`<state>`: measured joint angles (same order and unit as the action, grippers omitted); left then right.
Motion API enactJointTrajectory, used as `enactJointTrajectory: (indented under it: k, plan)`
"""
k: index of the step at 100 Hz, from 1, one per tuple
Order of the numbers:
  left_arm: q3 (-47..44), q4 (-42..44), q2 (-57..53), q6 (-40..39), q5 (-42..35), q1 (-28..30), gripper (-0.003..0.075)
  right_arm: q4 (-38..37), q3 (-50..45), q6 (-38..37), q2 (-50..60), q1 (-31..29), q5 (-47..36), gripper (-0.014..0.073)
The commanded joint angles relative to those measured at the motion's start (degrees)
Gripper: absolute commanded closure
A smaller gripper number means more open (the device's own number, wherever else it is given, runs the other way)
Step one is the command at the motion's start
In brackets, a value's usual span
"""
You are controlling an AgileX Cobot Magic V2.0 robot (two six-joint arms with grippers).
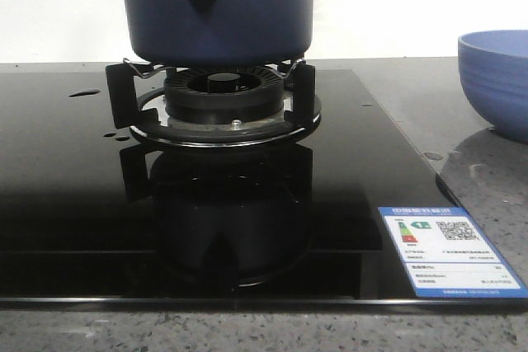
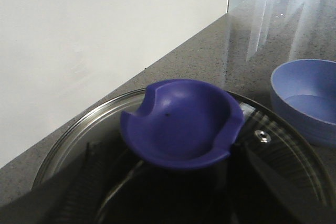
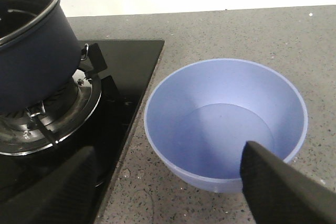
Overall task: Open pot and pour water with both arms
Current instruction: 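Grasp the light blue bowl with the right gripper and lift it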
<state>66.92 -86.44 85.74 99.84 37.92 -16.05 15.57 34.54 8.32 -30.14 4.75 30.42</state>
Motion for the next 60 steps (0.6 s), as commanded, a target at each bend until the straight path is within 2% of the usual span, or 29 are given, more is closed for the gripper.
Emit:
enactJointTrajectory:
  k: [1, 60]
  plan:
    - [2.4, -5.2, -1.2, 0.9, 0.1, -0.6, 0.0277, 0.1, 2.1, 0.7, -0.7, 0.2, -4.2, 0.0086]
    - [6.7, -7.3, 4.9, 0.9, 5.4, -0.6, 0.0276, 0.1, 2.1, 0.7, -0.7, 0.2, -3.5, 0.0086]
